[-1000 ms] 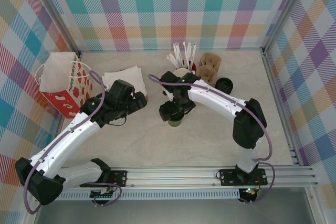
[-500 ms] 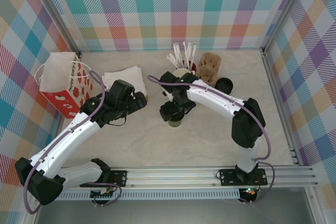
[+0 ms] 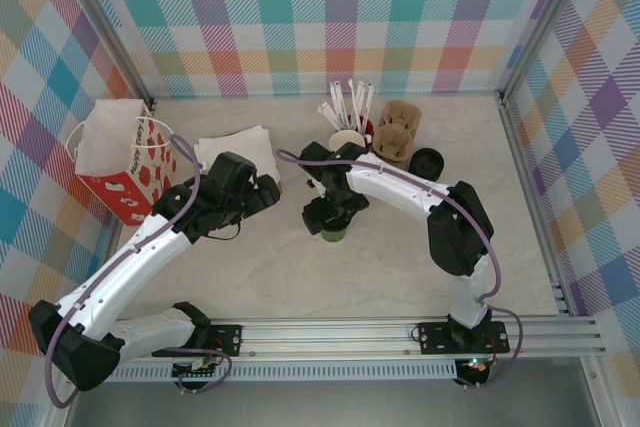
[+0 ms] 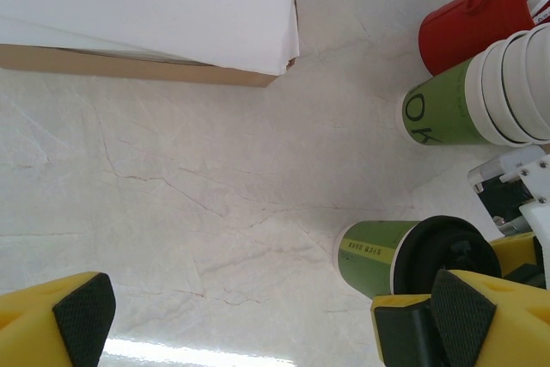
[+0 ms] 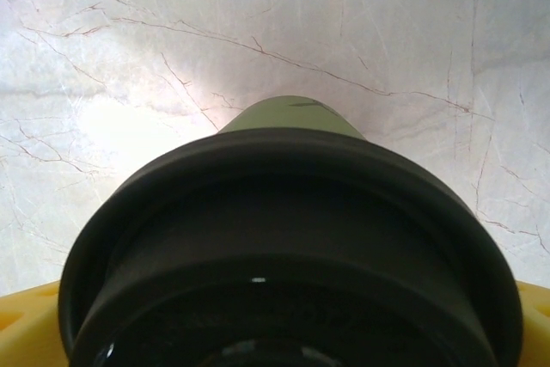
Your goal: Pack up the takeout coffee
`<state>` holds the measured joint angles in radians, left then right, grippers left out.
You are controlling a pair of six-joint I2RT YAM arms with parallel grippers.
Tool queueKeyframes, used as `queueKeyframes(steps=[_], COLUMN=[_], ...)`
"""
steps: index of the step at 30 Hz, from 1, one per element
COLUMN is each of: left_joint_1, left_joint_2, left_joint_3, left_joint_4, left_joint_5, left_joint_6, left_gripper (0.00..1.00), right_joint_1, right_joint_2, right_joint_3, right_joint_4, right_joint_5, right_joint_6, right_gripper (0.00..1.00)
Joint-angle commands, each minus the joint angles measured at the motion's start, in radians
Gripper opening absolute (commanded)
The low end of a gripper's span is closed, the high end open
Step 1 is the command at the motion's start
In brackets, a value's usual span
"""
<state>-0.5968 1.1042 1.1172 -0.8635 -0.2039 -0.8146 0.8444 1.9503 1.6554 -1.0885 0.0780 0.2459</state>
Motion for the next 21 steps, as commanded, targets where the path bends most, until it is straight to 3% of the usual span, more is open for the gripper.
queueKeyframes(steps=[1,12,21], left_joint_1=[0.012,0.011,0.011], left_joint_2=[-0.012,-0.013,-0.009], left_joint_3=[-0.012,-0.017,-0.021], left_joint_4=[-0.025,-0.020,-0.014], left_joint_5=[-0.027,-0.023,-0.022], left_joint_6=[-0.003,-0.007,-0.008], left_gripper=[0.97,0.98,0.98], right_joint_1=[0.004,-0.024,-0.182], right_joint_2=[0.002,-0.074,-0.214], right_joint_3=[-0.007,-0.059,-0.175], right_joint_4=[0.004,0.000,-0.016], right_joint_5=[-0.013,-0.003,-0.022], right_joint_6=[-0.007,0.010,-0.015], right_gripper=[0.94,0.88,0.85])
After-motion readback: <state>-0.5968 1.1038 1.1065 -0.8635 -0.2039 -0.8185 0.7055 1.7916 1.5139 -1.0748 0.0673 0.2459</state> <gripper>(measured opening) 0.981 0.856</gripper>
